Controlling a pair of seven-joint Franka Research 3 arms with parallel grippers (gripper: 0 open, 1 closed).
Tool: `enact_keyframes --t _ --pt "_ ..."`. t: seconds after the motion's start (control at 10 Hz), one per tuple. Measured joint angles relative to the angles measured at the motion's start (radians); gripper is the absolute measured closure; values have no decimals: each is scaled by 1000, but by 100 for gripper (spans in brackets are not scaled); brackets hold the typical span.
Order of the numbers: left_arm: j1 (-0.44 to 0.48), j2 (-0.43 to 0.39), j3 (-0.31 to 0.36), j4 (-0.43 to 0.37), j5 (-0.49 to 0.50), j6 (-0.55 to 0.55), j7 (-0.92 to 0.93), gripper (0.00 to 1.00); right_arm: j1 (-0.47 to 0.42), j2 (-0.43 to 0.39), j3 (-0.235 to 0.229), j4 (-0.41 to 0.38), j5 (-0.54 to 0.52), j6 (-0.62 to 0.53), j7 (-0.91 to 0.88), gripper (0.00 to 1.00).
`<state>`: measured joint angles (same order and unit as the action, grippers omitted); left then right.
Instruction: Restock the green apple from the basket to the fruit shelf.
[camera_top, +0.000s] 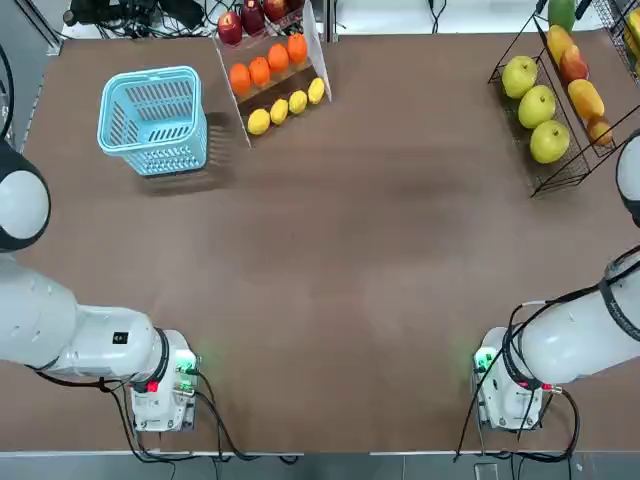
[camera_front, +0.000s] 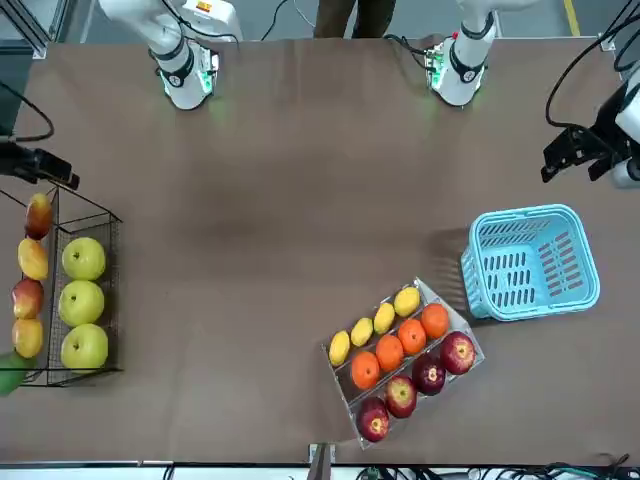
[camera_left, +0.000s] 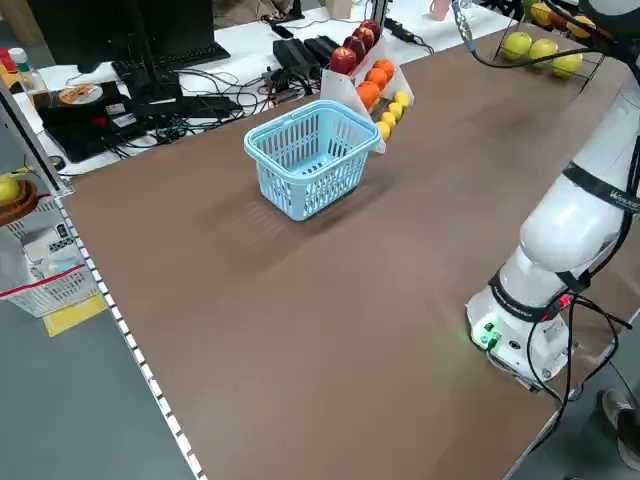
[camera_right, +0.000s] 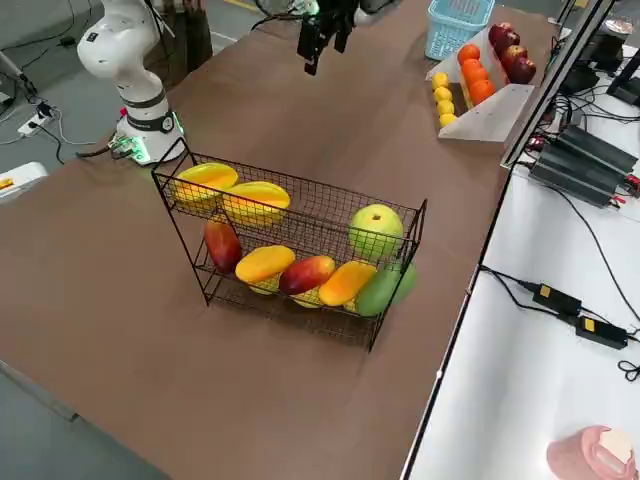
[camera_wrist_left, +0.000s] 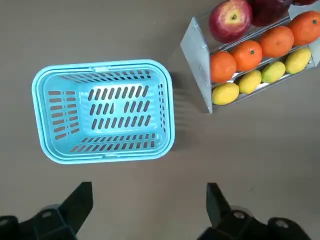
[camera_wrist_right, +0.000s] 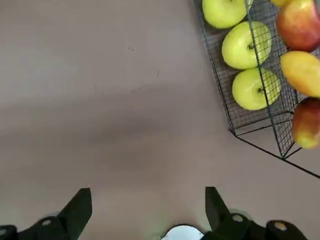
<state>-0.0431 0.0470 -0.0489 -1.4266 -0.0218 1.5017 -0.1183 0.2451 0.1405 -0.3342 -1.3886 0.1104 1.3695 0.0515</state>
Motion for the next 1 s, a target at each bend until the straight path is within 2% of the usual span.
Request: enact_keyframes --t 0.3,0.4,0.6,1.0 --pt "0 0 0 0 0 0 0 0 -1 -23 8 -113 -33 124 -85 0" --pt "0 0 -1 0 0 0 0 0 -2 -34 27 -126 -67 136 -103 0" --pt "-1 0 -2 0 0 0 0 0 -1 -54 74 -124 -120 148 -103 0" --pt "0 0 -2 0 0 0 0 0 -1 -65 97 -102 -133 148 -108 0"
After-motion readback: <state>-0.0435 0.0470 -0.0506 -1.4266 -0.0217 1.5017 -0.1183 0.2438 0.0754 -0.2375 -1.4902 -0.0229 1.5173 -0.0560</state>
